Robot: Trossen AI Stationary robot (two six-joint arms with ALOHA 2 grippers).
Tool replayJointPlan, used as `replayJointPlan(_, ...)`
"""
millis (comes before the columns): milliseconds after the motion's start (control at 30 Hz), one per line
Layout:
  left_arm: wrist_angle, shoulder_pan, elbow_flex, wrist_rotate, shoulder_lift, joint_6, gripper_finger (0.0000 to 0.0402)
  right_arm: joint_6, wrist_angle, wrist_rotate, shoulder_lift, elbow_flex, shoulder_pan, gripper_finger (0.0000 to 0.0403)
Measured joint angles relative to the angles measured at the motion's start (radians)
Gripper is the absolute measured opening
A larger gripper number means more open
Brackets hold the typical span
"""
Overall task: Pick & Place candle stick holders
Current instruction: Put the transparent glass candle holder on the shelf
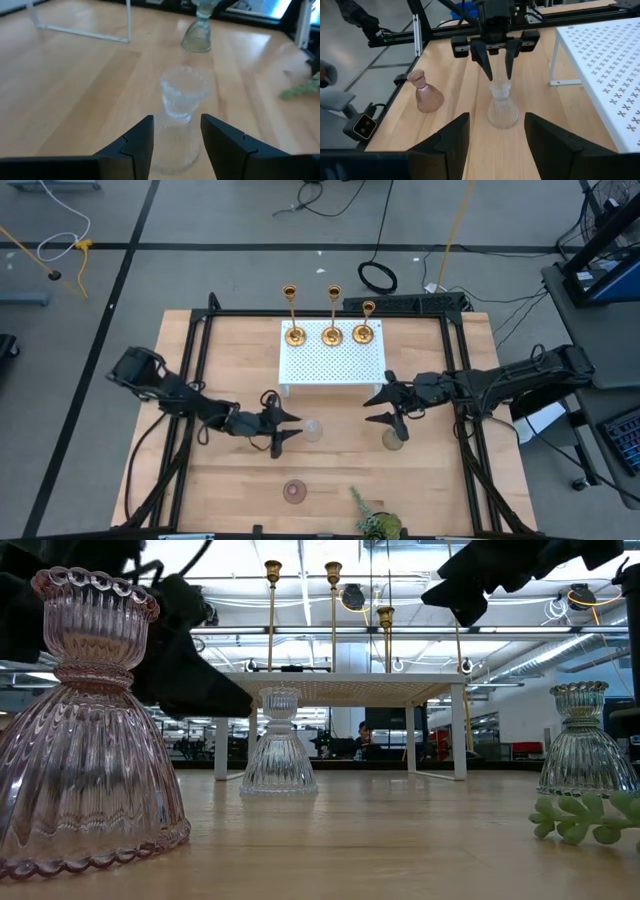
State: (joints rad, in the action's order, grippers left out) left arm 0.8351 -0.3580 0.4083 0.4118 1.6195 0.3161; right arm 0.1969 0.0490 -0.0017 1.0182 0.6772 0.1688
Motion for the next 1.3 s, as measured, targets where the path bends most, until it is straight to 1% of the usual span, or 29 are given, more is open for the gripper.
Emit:
replayJointPlan(167,-0.003,0.04,0.052,-0.094,0.053,-0.007,0.0199,0.0,0.001,0.0,0.0,-0.002,0.0,0.018)
replayJointPlan(367,-0.023,0.062,0.134,-0.105,0.12,-0.095,0.0249,0.0,0.002,0.0,0.0,-0.002,0.0,0.018)
replayJointPlan(500,-0.022,0.064,0.178,-0.124,0.154,-0.128,0.0265,0.0,0.006,0.0,0.0,-0.002,0.0,0.018)
replayJointPlan(567,-0.022,0.063,0.189,-0.124,0.165,-0.138,0.0262,0.0,0.009,0.0,0.0,-0.002,0.0,0.018)
replayJointPlan(667,-0.023,0.066,0.189,-0.119,0.169,-0.138,0.0245,0.0,0.008,0.0,0.0,-0.002,0.0,0.018)
replayJointPlan(967,-0.019,0.071,0.189,-0.114,0.169,-0.131,0.0159,0.001,0.014,0.0,0.0,-0.002,0.0,0.018)
replayJointPlan(1033,-0.006,0.072,0.189,-0.114,0.169,-0.128,0.0145,0.001,0.014,0.0,0.0,-0.002,0.0,0.0179)
replayJointPlan(1167,0.052,0.072,0.188,-0.114,0.169,-0.123,0.0142,0.001,0.016,0.0,0.0,-0.002,0.0,0.0177)
replayJointPlan(1300,0.126,0.072,0.19,-0.104,0.159,-0.142,0.0161,0.001,0.03,0.0,0.0,-0.002,0.0,0.0176)
